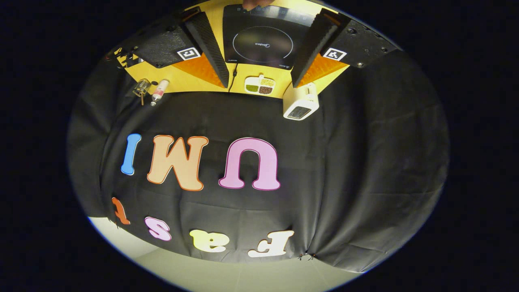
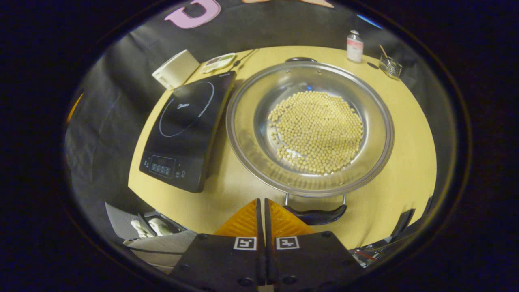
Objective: First push the handle of the pot to place it horizontally, then grasp the pot with both hands and set it on the induction cooktop.
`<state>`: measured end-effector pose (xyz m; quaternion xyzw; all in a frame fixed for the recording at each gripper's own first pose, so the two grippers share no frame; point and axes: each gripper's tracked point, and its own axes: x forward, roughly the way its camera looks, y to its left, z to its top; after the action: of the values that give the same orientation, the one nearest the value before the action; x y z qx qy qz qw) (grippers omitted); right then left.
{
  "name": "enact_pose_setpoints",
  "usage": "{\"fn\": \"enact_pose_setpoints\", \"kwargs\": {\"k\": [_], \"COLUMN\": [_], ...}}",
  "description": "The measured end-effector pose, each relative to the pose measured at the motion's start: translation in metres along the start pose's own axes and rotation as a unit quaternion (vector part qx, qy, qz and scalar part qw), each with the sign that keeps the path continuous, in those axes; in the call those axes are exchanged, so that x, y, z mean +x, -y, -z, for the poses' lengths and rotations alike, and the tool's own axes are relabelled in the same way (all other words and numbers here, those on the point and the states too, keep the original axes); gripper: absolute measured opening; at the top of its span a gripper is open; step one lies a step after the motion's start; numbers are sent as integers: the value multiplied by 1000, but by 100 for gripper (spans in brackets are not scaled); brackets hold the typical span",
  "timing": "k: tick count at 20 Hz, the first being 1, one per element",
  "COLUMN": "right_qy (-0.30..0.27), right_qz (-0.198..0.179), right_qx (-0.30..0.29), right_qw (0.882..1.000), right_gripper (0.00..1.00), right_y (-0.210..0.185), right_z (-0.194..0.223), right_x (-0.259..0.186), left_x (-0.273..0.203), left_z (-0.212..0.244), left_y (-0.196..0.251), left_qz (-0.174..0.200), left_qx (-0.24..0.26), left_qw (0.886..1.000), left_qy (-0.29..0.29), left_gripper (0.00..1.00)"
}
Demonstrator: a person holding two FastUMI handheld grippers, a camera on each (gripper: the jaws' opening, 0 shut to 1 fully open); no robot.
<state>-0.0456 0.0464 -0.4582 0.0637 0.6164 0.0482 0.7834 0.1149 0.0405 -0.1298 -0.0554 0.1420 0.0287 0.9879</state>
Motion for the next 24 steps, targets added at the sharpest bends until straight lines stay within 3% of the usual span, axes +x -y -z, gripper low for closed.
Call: {"fn": "enact_pose_setpoints", "kwargs": {"k": [2,4,5,7,18,20,21,24], "right_qy": [-4,-1,0,-2,-11,-9,-8,-8], "right_qz": [19,22,26,51,122,128,127,122], "right_qx": [38,86,104,125,148,157,161,166], "right_qw": [999,996,994,991,981,979,979,978], "right_gripper": [0,3,3,3,3,3,3,3], "right_y": [8,13,19,35,109,123,130,154], "right_z": [1,-2,-3,-4,-9,-12,-16,-22], "right_x": [6,5,5,5,-5,-5,-5,-7], "left_x": [13,20,23,29,46,48,48,52], "left_z": [6,10,9,16,33,38,40,52], "left_y": [-2,-6,-7,-9,-2,3,5,14], "left_qz": [18,31,36,44,68,72,72,70], "left_qx": [-8,-10,-9,-10,-22,-17,-15,-5], "left_qw": [1000,999,999,999,997,996,996,995], "left_qy": [-5,-12,-10,-16,-39,-44,-46,-65], "left_gripper": [94,94,89,94,94,89,94,94]}}
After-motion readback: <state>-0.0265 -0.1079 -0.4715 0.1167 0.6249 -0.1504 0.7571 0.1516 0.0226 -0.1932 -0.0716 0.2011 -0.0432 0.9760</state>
